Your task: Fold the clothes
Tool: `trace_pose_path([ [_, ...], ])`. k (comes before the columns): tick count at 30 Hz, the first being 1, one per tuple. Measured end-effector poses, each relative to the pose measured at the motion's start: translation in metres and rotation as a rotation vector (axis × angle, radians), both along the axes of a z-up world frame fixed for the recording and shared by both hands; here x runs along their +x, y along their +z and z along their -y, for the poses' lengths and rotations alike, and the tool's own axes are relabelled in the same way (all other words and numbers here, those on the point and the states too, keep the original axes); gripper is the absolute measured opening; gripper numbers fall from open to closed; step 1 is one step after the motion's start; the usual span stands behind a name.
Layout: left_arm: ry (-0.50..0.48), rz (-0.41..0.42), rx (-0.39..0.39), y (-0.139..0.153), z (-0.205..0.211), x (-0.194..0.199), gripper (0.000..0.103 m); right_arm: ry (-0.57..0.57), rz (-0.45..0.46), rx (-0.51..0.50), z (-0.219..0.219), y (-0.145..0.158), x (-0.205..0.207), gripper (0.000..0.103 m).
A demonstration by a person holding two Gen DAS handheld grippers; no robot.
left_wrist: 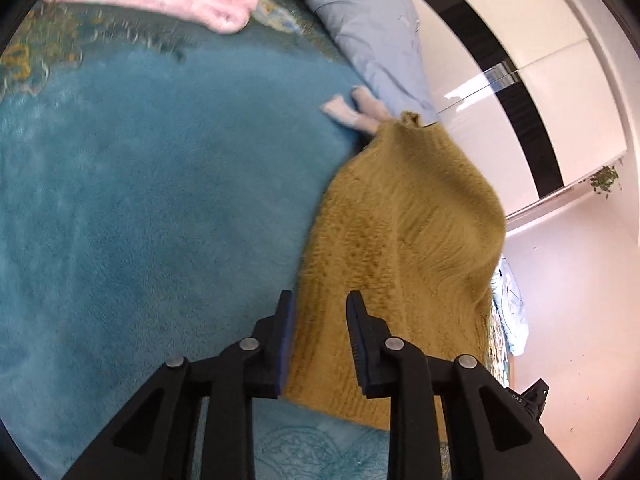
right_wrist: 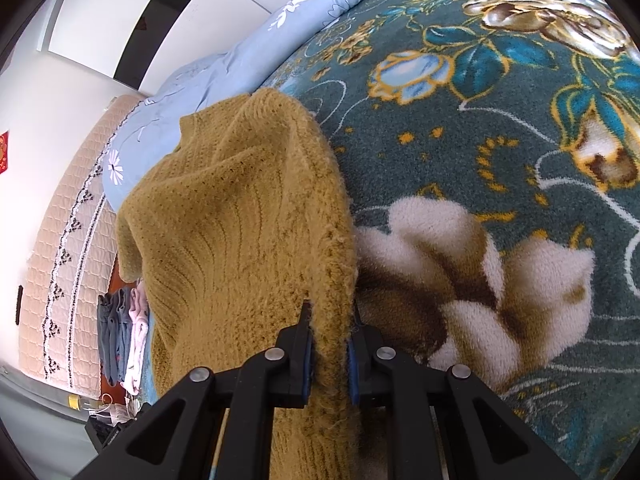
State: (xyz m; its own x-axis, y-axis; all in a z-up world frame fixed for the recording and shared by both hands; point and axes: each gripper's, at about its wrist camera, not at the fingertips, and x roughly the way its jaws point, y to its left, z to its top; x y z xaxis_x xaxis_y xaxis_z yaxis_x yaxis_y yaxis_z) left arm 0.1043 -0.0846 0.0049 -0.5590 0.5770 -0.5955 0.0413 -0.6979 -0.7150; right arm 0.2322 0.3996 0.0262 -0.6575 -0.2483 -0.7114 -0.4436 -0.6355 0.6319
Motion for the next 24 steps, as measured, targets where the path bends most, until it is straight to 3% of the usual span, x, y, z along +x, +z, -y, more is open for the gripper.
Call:
trace_pose_path([
  [7,-0.073,0.003,0.057,-0.005,-0.009,-0.006,0.026,-0.061,0.0,0.042,-0.005,0.005,0.007,0.013],
  [13,-0.014,0.06,0.086,-0.019,0.004,-0.011,0.026,-0.048,0.01,0.066,-0.002,0.005,0.006,0.013],
  [18,-0.021,0.117,0.145,-0.028,0.006,-0.016,0.039,-0.042,0.016,0.059,-0.004,0.003,0.004,0.013],
  [23,-0.04,0.116,0.051,-0.015,-0.016,-0.021,0.039,-0.028,0.012,0.065,-0.003,0.002,0.003,0.013],
  [24,-0.032,0.106,0.033,-0.013,-0.019,-0.022,0.031,-0.026,0.009,0.063,-0.002,0.002,0.002,0.013],
])
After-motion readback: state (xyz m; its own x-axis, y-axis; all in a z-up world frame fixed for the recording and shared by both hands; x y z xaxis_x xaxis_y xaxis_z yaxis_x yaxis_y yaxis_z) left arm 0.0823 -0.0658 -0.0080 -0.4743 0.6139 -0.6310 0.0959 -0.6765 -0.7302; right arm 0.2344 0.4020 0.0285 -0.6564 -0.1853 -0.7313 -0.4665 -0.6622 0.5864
